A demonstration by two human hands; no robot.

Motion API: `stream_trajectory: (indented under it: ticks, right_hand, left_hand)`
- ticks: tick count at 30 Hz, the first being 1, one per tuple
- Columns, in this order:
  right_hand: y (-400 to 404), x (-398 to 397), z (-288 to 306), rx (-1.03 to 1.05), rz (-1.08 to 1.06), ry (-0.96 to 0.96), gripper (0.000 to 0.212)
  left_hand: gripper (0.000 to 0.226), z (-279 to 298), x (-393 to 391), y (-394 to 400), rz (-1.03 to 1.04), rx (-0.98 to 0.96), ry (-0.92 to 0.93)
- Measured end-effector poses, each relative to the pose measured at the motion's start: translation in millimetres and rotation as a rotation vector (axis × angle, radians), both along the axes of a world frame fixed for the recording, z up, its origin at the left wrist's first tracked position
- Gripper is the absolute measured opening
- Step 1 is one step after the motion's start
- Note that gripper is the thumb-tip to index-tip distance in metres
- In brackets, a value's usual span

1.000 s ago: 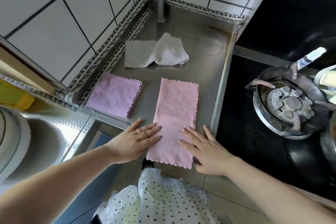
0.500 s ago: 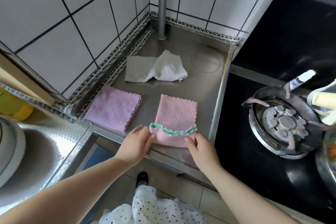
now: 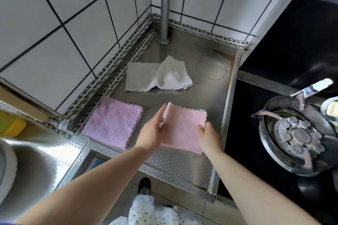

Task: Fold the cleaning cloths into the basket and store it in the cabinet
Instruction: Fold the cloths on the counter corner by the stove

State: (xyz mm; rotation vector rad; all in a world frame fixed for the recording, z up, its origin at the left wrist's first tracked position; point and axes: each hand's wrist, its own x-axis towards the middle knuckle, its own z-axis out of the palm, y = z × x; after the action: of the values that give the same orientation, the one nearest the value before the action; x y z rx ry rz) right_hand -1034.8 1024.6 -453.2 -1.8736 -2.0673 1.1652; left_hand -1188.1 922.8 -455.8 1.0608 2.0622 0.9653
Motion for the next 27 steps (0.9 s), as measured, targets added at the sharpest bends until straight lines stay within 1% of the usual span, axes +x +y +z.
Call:
stream_trajectory:
  ticks: [4, 6, 9, 10, 11, 13, 15, 16, 17, 19, 21, 22, 24, 25, 27]
  right_hand:
    - [10.6, -4.8, -5.6, -0.012, 0.031, -0.096, 0.02]
    - [12.9, -6.0, -7.7, -0.018, 0.042, -0.127, 0.02]
    - [11.2, -3.5, -6.7, -0.013, -0.011, -0.093, 0.024]
    - [9.5, -0.9, -4.6, 0.01, -0.036, -0.069, 0.025]
    - [7.9, 2.5, -2.1, 0.072, -0.042, -0.057, 0.028]
    - [5.5, 8.0, -0.2, 0.316, 0.029, -0.021, 0.035]
    - [2.6, 3.9, -0.3, 0.56, 0.215, -0.008, 0.041]
    - [-0.3, -2.2, -1.8, 0.625, 0.319, -0.041, 0.045]
    - [-4.1, -9.8, -3.7, 0.646, 0.418, -0.095, 0.049]
    - [-14.2, -23.6, -7.9, 0.613, 0.567, -0.211, 0.05]
    - [-20.2, -28.4, -16.6, 0.553, 0.63, -0.309, 0.052]
    - [-20.3, -27.4, -20.9, 0.516, 0.641, -0.356, 0.053]
    - [-17.7, -22.6, -25.7, 0.46, 0.656, -0.426, 0.058]
    - [-15.2, -20.3, -26.8, 0.446, 0.662, -0.454, 0.062]
    - [-12.0, -14.0, -28.9, 0.431, 0.69, -0.496, 0.072]
  left_hand:
    - [0.066, -10.6, -2.5, 7.1, 0.064, -0.056, -0.015]
    - [0.066, -16.0, -2.8, 9.1, 0.082, -0.098, -0.008]
    - [0.068, -13.0, -2.4, 10.1, 0.107, -0.125, -0.057]
    - [0.068, -10.4, -2.8, 8.1, 0.109, -0.112, -0.022]
    - [0.066, -8.8, -3.6, 5.5, 0.093, -0.077, 0.078]
    - [0.058, -8.8, -5.3, 0.5, -0.001, 0.032, 0.371]
    - [0.056, -13.5, -3.3, 2.3, -0.185, 0.124, 0.591]
    - [0.055, -16.5, 0.7, 5.5, -0.27, 0.134, 0.655]
    - [0.054, -18.8, 4.9, 9.3, -0.328, 0.112, 0.698]
    - [0.059, -19.5, 11.0, 15.3, -0.38, -0.016, 0.725]
    - [0.068, -25.6, 9.0, 16.0, -0.42, -0.17, 0.73]
    - [0.07, -28.5, 6.5, 14.9, -0.435, -0.223, 0.737]
    - [0.065, -32.1, 2.4, 12.2, -0.434, -0.245, 0.752]
    - [0.061, -34.7, 1.5, 12.0, -0.422, -0.225, 0.767]
    - [0.058, -38.7, -0.3, 10.7, -0.42, -0.221, 0.743]
